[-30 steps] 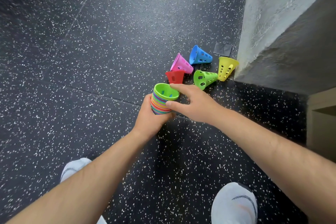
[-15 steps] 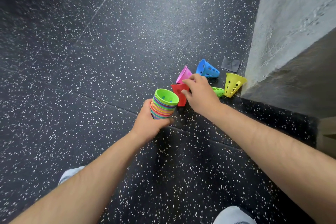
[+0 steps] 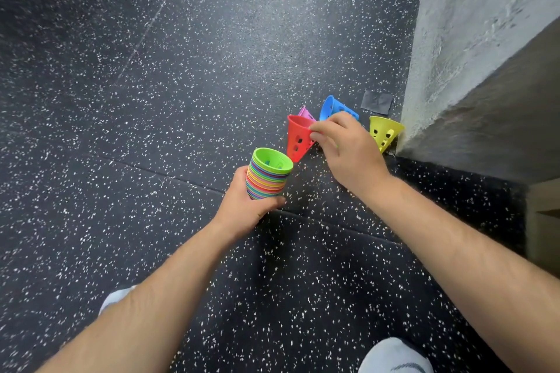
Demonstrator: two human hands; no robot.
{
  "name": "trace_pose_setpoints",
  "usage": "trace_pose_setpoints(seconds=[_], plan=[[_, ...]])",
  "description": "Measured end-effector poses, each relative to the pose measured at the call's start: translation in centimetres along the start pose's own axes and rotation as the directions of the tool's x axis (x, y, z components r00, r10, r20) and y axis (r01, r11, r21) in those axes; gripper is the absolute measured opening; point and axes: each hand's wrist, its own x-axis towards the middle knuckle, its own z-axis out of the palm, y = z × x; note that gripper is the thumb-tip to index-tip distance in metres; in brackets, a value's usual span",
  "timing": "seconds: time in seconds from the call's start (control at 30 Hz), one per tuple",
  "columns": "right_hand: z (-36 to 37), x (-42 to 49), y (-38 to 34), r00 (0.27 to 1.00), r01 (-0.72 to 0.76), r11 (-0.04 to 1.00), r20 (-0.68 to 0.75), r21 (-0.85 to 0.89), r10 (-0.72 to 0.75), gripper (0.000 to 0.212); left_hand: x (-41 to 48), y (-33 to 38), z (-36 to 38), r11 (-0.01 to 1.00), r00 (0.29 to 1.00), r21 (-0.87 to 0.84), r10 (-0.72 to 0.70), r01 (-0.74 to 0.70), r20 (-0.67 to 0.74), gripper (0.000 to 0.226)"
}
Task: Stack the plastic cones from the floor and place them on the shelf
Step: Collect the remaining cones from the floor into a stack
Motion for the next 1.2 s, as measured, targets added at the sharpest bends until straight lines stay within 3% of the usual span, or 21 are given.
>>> trace_pose_setpoints(seconds=[0.23,0.33,0.43,0.53,0.67,0.8,0.93,1.07,1.2], plan=[[-0.5,0.7,-2.5,0.995,0.085,0.994,-0.058,0.073,-0.081,0.017,-0.4,0.3,0.0,1.0,1.0,0.009,0.022,-0.022,0.006,0.068],[0.3,0.5,-3.2,0.978,0.149,0.977,0.124,0.151,-0.168,0.018,-0.4,0.2,-0.1,1.0,1.0,-0.008,0.015,-0.015,-0.005,0.067],[1.3,0.0,-3.6,0.927,0.116,0.976,0.334,0.185,-0.173,0.031,-0.4,0.1,-0.3,0.999,1.0,-0.042,-0.001,0.0,-0.02,0.067],[1.7,0.4,-3.5,0.936,0.043,0.977,0.334,0.21,-0.113,0.033,-0.3,-0.1,-0.7,0.998,1.0,-0.06,-0.001,0.0,-0.026,0.068],[2.4,2.5,-1.6,0.95,0.118,0.992,0.296,-0.053,-0.098,0.032,-0.2,-0.5,-1.1,0.997,1.0,-0.08,-0.009,0.008,-0.017,0.069],[3.1,4.3,0.6,0.883,0.172,0.915,0.469,-0.364,0.02,0.052,-0.3,-0.5,-1.2,0.995,1.0,-0.097,-0.008,0.008,0.002,0.072],[3.8,4.8,0.9,0.836,0.22,0.892,0.548,-0.394,0.036,0.044,-0.3,-0.5,-1.4,0.995,1.0,-0.1,-0.005,0.007,0.016,0.071],[3.6,4.6,0.4,0.883,0.234,0.918,0.465,-0.321,-0.062,0.013,-0.2,-0.9,-1.7,0.993,1.0,-0.115,-0.013,0.015,0.012,0.071],[2.4,4.6,-1.3,0.981,0.032,0.998,0.19,-0.045,-0.022,0.014,-0.1,-1.1,-1.9,0.993,1.0,-0.119,-0.022,0.022,0.0,0.067]])
